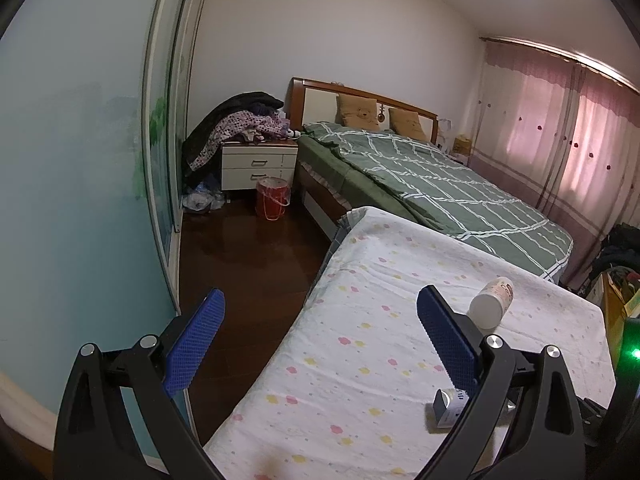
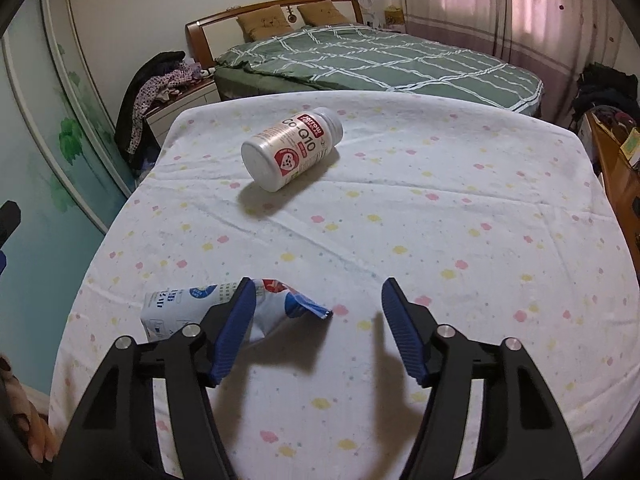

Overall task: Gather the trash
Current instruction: 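Reach the right tool to the crumpled white-blue wrapper and grasp it, then carry the wrapper over the bin and open the right tool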

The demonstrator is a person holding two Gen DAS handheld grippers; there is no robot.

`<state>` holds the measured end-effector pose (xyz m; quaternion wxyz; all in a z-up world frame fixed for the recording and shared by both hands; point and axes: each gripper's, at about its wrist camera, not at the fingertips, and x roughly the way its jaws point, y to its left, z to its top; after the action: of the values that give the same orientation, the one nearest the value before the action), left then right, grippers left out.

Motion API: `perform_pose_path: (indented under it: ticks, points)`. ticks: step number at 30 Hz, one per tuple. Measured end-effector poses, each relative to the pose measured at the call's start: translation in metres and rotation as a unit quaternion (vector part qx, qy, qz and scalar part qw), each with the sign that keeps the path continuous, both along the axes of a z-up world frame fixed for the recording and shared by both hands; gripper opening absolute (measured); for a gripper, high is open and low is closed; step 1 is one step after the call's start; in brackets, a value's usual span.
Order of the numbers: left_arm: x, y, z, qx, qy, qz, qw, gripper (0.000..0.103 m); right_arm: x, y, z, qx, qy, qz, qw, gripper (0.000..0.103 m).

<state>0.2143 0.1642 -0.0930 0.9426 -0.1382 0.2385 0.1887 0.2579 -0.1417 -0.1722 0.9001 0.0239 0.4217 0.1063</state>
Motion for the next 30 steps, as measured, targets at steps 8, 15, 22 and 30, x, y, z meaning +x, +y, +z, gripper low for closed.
perform_pose_path:
  ticks: [8, 15, 22, 30]
  points:
    - [0.0, -0.002, 0.0, 0.003, 0.002, -0.005, 1.0, 0.095, -0.004, -0.007, 0.002, 0.021, -0.006, -0.005, 1.0, 0.028]
    - [0.002, -0.005, 0.001, 0.01, 0.003, -0.013, 0.9999, 0.095, -0.016, -0.025, 0.018, 0.033, -0.034, -0.022, 0.999, 0.022]
    - [0.003, -0.015, 0.0, 0.021, 0.005, -0.032, 0.9993, 0.095, -0.037, -0.079, 0.032, 0.04, -0.06, -0.077, 0.994, 0.022]
    - [0.005, -0.028, 0.002, 0.04, 0.005, -0.054, 0.9978, 0.095, -0.069, -0.188, 0.034, 0.024, -0.088, -0.21, 0.973, 0.022]
